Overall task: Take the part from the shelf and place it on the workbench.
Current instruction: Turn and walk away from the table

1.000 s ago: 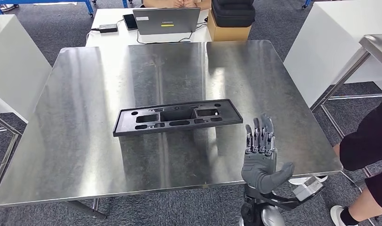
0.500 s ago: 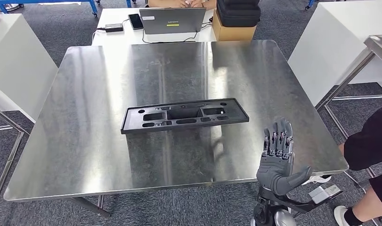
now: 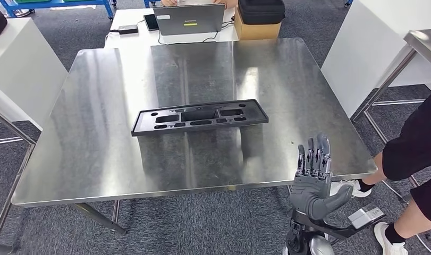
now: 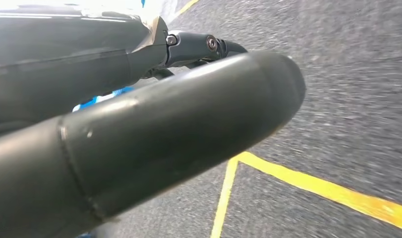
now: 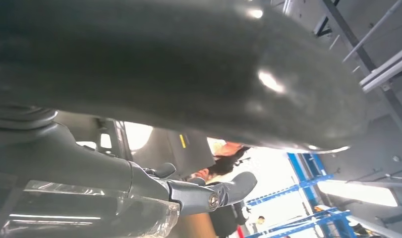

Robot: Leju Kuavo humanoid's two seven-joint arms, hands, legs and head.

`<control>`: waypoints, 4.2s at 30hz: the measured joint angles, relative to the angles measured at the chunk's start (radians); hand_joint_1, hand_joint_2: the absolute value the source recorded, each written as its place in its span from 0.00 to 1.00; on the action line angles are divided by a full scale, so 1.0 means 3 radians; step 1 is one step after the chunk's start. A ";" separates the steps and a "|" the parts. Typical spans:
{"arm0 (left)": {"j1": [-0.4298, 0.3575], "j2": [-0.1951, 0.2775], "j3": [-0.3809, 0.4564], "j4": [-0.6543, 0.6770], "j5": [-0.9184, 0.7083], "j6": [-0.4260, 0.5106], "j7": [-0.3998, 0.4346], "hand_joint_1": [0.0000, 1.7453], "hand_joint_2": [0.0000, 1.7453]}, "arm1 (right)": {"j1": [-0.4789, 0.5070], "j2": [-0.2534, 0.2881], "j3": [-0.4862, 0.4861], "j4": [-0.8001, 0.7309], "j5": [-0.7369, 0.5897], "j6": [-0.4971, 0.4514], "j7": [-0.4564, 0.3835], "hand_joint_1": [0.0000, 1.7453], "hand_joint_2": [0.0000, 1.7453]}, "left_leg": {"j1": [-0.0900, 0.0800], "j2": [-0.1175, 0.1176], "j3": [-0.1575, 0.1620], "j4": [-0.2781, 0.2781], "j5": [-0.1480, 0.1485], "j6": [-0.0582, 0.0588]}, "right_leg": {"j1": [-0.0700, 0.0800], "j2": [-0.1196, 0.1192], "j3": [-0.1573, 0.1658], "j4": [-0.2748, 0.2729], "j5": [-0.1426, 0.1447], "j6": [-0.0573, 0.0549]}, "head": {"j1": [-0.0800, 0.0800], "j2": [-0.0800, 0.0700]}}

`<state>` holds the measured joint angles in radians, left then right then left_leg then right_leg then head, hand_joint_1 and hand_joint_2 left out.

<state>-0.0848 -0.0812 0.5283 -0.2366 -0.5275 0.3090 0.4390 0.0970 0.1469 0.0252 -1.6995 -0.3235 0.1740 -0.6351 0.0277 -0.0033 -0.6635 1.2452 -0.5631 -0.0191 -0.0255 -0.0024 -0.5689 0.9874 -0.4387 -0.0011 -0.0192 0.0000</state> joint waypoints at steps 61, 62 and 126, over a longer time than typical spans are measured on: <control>-0.0022 -0.0051 0.0140 0.0001 -0.0298 -0.0053 0.0001 0.00 0.00 | -0.0603 -0.0080 0.0916 0.4646 0.1541 -0.1096 0.1860 0.00 0.00 | 0.0019 0.0005 -0.0149 0.0156 0.0071 0.0012 | 0.0039 -0.0040 0.0160 -0.0070 -0.0072 -0.0019 | 0.0026 0.0000; -0.0023 -0.0050 0.0140 0.0001 -0.0299 -0.0053 0.0002 0.00 0.00 | -0.0588 -0.0092 0.0916 0.4693 0.1532 -0.1102 0.1886 0.00 0.00 | 0.0039 0.0009 -0.0012 0.0018 0.0152 -0.0010 | 0.0023 -0.0041 0.0112 -0.0047 -0.0052 0.0003 | 0.0026 0.0000; -0.0066 -0.0072 0.0189 0.0016 -0.0452 -0.0070 -0.0005 0.00 0.00 | -0.0518 -0.0240 0.0864 0.5079 0.1570 -0.1415 0.2511 0.00 0.00 | 0.0033 -0.0165 0.0447 -0.0648 0.0124 0.0067 | 0.0071 0.0296 0.0063 0.0048 -0.0081 -0.0016 | 0.0061 0.0000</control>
<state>-0.1047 -0.1028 0.5851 -0.2319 -0.6630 0.2881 0.4375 -0.0584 0.0750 0.2845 -0.1759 0.1474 -0.2504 0.1182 0.0377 -0.0529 -0.5294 1.0507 -0.5258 0.0009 -0.0041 0.0863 -0.5499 1.0017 -0.4630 -0.0059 -0.0010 0.0000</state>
